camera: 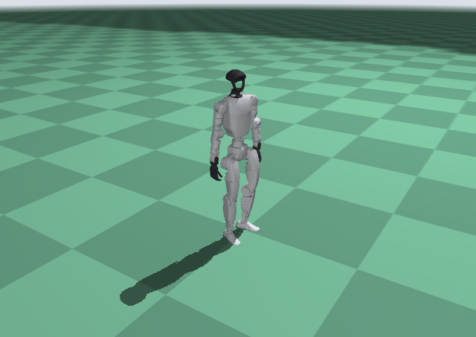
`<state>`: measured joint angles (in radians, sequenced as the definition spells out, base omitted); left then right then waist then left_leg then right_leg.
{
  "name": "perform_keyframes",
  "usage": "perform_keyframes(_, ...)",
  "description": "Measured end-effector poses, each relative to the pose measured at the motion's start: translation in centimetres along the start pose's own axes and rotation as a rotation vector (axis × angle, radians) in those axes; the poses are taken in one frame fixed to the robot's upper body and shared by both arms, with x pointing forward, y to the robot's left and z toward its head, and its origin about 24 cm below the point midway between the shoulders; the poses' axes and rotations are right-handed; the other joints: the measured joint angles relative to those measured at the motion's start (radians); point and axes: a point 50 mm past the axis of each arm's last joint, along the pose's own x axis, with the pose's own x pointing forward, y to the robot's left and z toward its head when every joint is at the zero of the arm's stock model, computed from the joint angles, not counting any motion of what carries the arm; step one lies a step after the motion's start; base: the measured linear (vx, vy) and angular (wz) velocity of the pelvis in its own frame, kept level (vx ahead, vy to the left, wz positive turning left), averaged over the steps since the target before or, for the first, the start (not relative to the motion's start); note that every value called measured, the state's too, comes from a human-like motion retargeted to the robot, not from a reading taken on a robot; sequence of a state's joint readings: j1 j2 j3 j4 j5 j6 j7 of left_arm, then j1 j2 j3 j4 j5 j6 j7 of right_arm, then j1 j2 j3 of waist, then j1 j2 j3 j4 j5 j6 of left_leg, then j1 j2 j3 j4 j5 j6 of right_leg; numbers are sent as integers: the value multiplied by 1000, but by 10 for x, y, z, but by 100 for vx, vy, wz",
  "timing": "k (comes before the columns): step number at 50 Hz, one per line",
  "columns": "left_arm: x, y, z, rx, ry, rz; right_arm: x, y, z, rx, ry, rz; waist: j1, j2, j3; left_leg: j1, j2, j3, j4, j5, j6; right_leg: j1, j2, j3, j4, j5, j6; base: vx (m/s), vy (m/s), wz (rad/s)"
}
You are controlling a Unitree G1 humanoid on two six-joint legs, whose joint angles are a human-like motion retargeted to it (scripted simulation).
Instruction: In place motions
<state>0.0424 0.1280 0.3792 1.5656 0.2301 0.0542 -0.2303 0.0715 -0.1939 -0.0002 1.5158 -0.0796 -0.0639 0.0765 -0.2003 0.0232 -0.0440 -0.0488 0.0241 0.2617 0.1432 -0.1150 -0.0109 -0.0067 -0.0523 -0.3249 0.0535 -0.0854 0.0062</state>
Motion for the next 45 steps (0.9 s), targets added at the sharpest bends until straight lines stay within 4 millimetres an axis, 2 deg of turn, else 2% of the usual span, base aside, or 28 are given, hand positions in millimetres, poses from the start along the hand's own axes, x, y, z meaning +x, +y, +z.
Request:
perform_keyframes(2, 0, 1, -3, -3, -14, 4, 0, 0, 4, 11, -4, -1, 1, -10, 1, -42, 6, -6, 97, 14, -4, 0, -16, 4, 3, 0, -4, 0, 0, 0)
perform_keyframes(5, 0, 4, -7, -13, -31, 23, 1, 2, 20, 22, -38, 10, -38, -33, 2, -173, 33, -53, 343, 161, -53, -6, -59, -40, 5, -1, -5, -15, -3, 68)
perform_keyframes(7, 0, 5, -9, -30, -33, 31, 1, 5, 39, 16, -95, 18, -9, -66, 19, -323, 25, -72, 560, 293, -34, -10, -91, -28, 5, 3, -6, -22, -3, 15)
perform_keyframes(8, 0, 5, -11, -42, -29, 29, 1, 6, 49, 4, -126, 23, -1, -78, 30, -391, 12, -90, 656, 330, -6, -6, -105, -33, 5, 5, -7, -15, -1, 6)
perform_keyframes(13, 0, -2, -41, -170, 43, -15, -5, 9, 100, -98, -264, 24, 43, -94, 59, -663, 91, -30, 1008, 256, 52, -5, -106, -51, 12, 4, -47, -7, 1, -6)
perform_keyframes(18, -4, -2, -72, -260, 119, -23, -14, 24, 141, -115, -402, 55, 57, -91, 62, -808, 116, -15, 1139, 194, 47, -5, -98, -45, 15, -1, -64, 3, -1, -19)
perform_keyframes(22, -7, 6, -83, -255, 152, -4, -19, 35, 156, -105, -470, 85, 56, -94, 59, -779, 109, -14, 1091, 193, 41, 5, -97, -48, 19, -11, -65, 6, -1, 11)
perform_keyframes(25, -8, 12, -82, -257, 147, 9, -21, 40, 160, -96, -499, 100, 47, -95, 57, -666, 88, -17, 970, 206, 28, 21, -95, -61, 20, -18, -57, 10, 0, 24)
perform_keyframes(29, -8, 13, -82, -269, 127, 25, -17, 42, 146, -123, -472, 113, 30, -93, 8, -436, 35, 3, 674, 249, 0, 19, -99, -78, 19, -21, -33, 15, 3, 8)
perform_keyframes(32, -6, 12, -76, -275, 107, 31, -12, 41, 128, -140, -422, 112, 21, -65, -19, -248, -8, -4, 409, 254, -26, 20, -73, -84, 34, -36, -12, 21, 4, -20)
perform_keyframes(33, -5, 11, -71, -274, 99, 33, -10, 39, 120, -142, -401, 111, 26, -53, -17, -178, -18, 4, 312, 215, -30, 24, -60, -76, 47, -46, -7, 21, 5, -51)
perform_keyframes(36, -2, 7, -52, -247, 63, 53, -4, 33, 93, -119, -321, 108, 28, -14, -16, -9, -28, 60, 63, 17, 31, 24, -19, -60, 104, -85, 8, 21, 8, -32)
perform_keyframes(37, -2, 5, -44, -231, 50, 59, -3, 29, 82, -106, -289, 103, 13, 0, -17, 28, -24, 74, -1, -11, 46, 21, -7, -69, 134, -96, 14, 21, 8, 54)
perform_keyframes(38, -1, 3, -37, -214, 38, 60, -1, 26, 69, -93, -252, 95, -13, 13, -20, 50, -22, 67, -48, 6, 52, 12, 3, -83, 174, -93, 20, 15, 9, 67)
perform_keyframes(40, 0, -3, -11, -174, -4, 44, 1, 19, 49, -64, -182, 75, -50, 29, -6, 46, -15, 5, -82, 40, 50, -50, -7, -113, 324, 14, 36, -5, 11, 32)
perform_keyframes(42, -2, -7, 30, -99, -83, 21, 1, 13, 38, 5, -127, 54, -16, 45, 34, 20, 15, 37, -84, 51, 64, -188, -62, -54, 589, 183, 120, -32, 12, -44)
perform_keyframes(43, -4, -9, 50, -58, -131, 15, 1, 9, 31, 44, -104, 37, -18, 48, 60, 22, 23, 40, -89, 56, 68, -268, -59, 3, 715, 231, 144, -26, 12, -22)
perform_keyframes(45, -10, -12, 81, 29, -218, 2, 0, 0, 8, 107, -35, 6, -5, 57, 71, 16, 27, 50, -101, 67, 78, -423, -41, 88, 934, 218, 151, -10, 14, -12)
